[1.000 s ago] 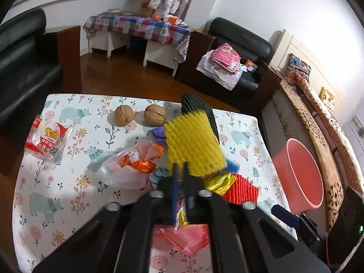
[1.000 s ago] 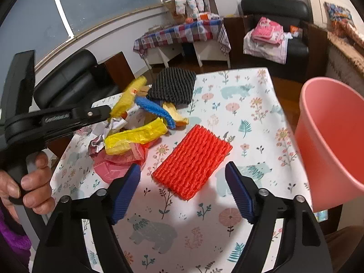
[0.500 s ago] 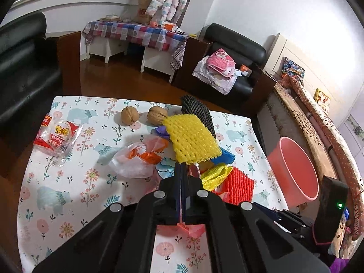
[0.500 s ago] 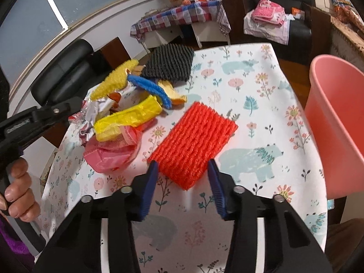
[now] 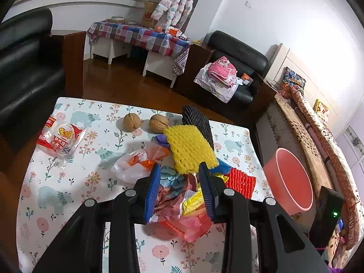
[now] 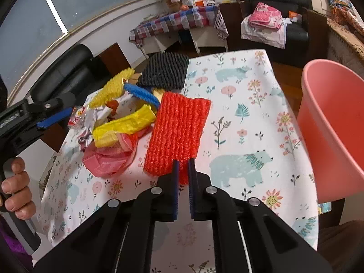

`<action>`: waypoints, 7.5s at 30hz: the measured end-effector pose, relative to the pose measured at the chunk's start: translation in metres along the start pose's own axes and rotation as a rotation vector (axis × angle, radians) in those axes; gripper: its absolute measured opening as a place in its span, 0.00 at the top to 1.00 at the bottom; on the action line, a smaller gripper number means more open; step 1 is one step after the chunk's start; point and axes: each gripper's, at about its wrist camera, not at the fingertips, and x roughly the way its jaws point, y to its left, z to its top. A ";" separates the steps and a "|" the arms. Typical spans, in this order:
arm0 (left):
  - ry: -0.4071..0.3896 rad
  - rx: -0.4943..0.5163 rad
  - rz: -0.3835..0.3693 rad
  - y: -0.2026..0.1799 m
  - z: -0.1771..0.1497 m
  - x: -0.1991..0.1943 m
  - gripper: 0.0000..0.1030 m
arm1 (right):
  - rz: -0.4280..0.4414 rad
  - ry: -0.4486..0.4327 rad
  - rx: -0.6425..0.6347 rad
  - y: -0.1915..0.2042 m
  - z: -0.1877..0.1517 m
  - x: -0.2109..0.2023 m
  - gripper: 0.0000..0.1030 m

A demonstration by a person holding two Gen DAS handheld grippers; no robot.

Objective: Collect trash
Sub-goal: 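Grasp the yellow foam net with the left tool while the right tool grasps the red foam net, then carry both foam nets to the pink bucket and open both tools to drop them, then move both open tools back over the trash pile on the table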

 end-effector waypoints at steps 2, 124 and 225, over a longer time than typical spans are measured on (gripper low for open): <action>0.014 0.000 -0.001 -0.003 0.001 0.006 0.67 | -0.005 -0.015 -0.004 -0.001 0.001 -0.004 0.94; 0.161 0.266 -0.289 -0.216 -0.028 0.062 0.65 | -0.225 -0.236 0.268 -0.132 -0.001 -0.109 0.69; 0.093 0.036 0.173 0.001 -0.033 0.031 0.56 | -0.099 -0.093 0.051 -0.028 -0.002 -0.054 0.69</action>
